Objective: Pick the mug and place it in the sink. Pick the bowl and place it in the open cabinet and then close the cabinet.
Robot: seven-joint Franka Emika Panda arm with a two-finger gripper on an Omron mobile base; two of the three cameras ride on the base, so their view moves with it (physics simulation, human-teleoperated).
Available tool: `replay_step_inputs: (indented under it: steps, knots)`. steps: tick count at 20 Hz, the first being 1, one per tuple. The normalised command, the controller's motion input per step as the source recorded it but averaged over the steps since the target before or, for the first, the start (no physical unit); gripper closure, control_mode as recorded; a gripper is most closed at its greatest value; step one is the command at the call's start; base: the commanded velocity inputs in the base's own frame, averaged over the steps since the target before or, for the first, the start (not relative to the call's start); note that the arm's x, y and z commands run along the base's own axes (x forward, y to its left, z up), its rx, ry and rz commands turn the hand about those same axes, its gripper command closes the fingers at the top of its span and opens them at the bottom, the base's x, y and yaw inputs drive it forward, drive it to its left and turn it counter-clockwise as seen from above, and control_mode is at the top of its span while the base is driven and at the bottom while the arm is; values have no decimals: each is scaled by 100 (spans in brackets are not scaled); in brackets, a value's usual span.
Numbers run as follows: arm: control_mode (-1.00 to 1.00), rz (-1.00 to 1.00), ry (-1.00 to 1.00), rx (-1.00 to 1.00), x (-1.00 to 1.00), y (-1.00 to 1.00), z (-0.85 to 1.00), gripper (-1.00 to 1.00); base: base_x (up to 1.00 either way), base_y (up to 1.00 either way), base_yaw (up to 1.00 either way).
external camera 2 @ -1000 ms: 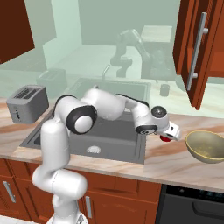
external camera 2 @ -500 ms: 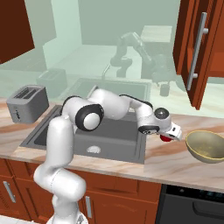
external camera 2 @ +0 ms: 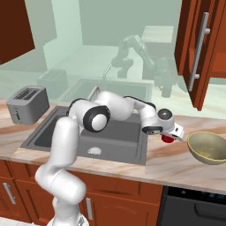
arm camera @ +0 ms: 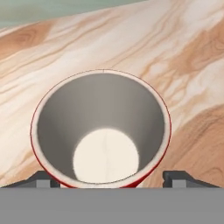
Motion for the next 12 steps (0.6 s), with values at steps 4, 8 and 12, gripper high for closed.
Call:
replay_step_inputs:
  steps: [4,8,12]
  knots:
    - [-100,0,0,0,12,-13,-13,100,0,0,0]
    - [-100,0,0,0,6,-15,-15,100,0,0,0]
    - [-100,0,0,0,2,-13,-13,100,0,0,0]
